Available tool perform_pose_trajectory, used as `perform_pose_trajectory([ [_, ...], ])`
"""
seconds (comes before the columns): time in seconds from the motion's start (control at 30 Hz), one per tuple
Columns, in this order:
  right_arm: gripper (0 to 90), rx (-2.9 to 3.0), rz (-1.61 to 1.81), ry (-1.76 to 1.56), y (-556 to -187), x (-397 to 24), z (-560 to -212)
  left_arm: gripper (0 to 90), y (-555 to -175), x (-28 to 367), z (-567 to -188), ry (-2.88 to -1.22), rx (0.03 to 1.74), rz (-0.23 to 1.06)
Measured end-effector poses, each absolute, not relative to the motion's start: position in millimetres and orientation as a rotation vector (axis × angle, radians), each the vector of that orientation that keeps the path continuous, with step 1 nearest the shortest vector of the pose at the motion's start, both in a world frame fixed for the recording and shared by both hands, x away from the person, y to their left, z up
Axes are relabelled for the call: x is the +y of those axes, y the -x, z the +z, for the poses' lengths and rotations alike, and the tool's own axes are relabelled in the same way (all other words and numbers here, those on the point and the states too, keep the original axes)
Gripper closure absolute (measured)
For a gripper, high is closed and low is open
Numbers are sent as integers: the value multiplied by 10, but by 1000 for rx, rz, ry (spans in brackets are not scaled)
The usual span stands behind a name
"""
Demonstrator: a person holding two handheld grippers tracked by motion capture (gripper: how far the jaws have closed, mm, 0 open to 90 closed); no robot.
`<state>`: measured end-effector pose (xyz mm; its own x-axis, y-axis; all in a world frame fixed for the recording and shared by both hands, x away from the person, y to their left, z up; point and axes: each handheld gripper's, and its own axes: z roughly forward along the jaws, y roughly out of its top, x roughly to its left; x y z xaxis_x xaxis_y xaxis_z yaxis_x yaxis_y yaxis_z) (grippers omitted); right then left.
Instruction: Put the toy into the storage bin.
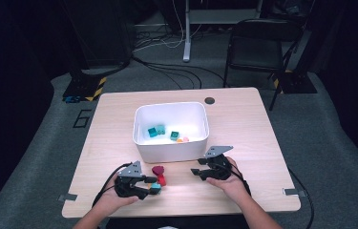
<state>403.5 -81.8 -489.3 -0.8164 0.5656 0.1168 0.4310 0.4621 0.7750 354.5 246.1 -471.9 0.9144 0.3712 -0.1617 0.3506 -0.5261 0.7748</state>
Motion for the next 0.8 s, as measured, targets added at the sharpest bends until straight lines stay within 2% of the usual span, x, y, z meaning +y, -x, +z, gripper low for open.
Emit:
perform_pose_trajectory([
  [0.8,469,2558,1265,-893,-4058,-827,-4929,547,-3705,2696,-4308,-2109,577,118],
])
